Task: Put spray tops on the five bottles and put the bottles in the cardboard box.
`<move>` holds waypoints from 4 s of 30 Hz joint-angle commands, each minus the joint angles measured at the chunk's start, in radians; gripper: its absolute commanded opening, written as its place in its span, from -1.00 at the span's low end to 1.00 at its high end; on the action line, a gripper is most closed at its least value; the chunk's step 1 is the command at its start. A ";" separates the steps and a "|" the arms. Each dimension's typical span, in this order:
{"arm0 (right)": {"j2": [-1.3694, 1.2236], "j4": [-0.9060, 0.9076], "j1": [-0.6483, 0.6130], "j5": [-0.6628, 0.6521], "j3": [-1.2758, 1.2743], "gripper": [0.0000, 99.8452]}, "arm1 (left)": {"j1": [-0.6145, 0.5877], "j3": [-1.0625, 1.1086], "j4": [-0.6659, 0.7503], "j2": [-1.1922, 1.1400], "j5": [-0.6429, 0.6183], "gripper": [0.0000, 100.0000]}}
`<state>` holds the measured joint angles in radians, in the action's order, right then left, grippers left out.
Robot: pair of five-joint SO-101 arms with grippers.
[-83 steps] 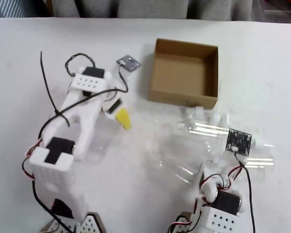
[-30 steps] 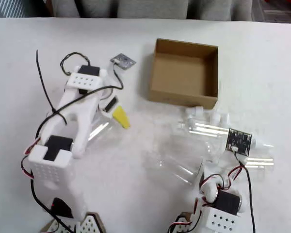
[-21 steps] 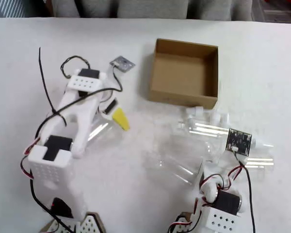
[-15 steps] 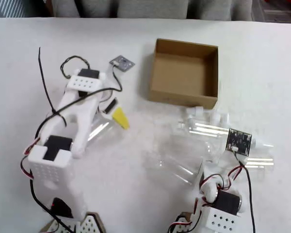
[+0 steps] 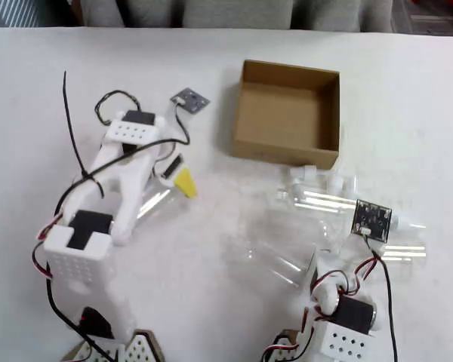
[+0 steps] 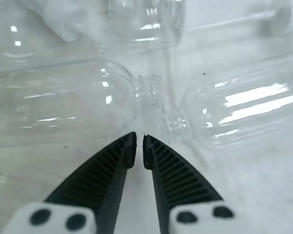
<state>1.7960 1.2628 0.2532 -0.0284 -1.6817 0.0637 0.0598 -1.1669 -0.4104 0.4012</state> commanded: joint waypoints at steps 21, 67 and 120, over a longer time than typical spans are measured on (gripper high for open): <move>0.005 0.005 -0.002 -0.008 -0.008 -0.96 | -0.008 -0.075 0.002 0.022 -0.132 -0.67; 0.005 0.005 -0.002 -0.008 -0.008 -0.96 | -0.151 0.054 -0.144 0.220 -0.112 -0.22; 0.005 0.005 -0.002 -0.008 -0.008 -0.96 | -0.079 -0.207 -0.242 -0.145 0.066 -0.81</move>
<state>1.7960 1.2628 0.2532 -0.0284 -1.6817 -0.0299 -0.0967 -1.3955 -0.5639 0.4304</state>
